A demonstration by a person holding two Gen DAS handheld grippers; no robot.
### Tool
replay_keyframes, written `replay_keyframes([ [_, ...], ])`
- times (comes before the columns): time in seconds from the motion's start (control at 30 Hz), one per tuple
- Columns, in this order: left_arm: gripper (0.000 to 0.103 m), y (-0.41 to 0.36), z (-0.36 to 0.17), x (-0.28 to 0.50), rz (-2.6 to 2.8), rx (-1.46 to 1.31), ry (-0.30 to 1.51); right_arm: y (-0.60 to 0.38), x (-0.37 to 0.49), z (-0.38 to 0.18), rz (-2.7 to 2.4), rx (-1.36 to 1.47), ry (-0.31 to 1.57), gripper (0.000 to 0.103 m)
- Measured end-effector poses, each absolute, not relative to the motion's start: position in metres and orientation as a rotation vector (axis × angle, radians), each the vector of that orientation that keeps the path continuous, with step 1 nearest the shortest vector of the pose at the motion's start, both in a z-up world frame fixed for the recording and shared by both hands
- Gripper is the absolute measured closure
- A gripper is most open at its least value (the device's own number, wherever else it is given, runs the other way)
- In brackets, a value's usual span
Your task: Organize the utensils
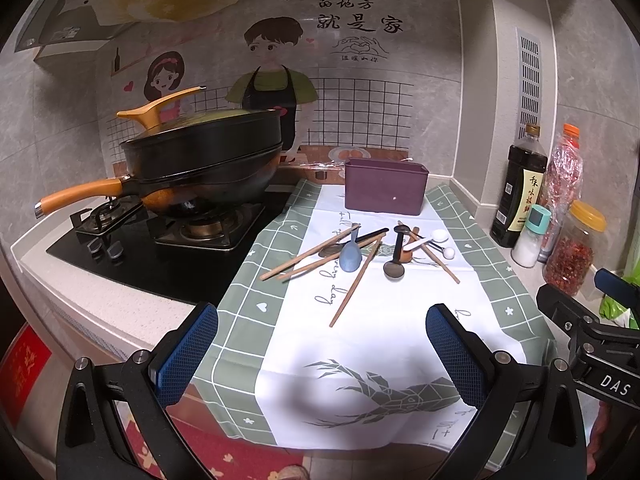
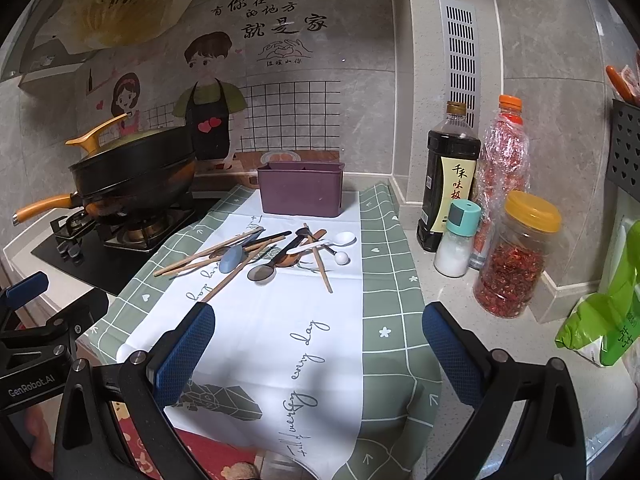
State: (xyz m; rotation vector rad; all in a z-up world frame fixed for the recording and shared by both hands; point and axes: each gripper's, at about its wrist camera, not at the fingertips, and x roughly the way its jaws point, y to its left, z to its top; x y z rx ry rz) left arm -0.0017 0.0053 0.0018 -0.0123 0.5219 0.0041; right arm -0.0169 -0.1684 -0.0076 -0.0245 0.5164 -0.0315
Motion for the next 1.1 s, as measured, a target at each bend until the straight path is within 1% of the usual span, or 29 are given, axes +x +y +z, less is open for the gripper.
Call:
replay_keyframes([
  [1.1,0.000,0.0075,0.0015,-0.0018,0.004,-0.012,0.517,-0.1664,-0.0166,-0.0070,-0.032,-0.026,0.517,0.000],
])
